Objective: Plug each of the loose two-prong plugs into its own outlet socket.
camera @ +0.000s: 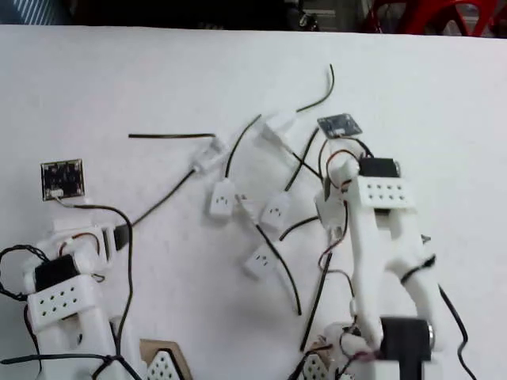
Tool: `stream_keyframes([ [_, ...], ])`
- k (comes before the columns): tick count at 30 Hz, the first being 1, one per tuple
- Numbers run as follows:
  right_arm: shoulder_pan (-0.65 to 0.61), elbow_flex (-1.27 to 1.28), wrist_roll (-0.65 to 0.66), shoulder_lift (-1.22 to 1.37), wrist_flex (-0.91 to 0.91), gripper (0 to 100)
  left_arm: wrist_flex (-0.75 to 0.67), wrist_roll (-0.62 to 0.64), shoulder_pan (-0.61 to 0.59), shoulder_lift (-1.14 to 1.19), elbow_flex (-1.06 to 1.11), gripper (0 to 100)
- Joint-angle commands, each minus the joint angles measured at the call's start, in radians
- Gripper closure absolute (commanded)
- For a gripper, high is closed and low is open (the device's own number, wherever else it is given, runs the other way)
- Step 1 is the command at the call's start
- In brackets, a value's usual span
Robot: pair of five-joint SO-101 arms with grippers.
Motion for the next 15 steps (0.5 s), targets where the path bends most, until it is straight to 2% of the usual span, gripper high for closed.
stream_keyframes([
  [1,-0.021,-0.034,-0.006,-0.2,0.077,98.1,-0.02,-0.003,-0.002,-0.033,-0.003,68],
  [6,-0.136,0.061,-0.015,-0.429,0.056,98.1,-0.02,-0.003,-0.002,-0.033,-0.003,68],
  [15,-0.275,0.459,-0.015,-0.696,-0.398,98.1,-0.02,-0.003,-0.002,-0.033,-0.003,68],
])
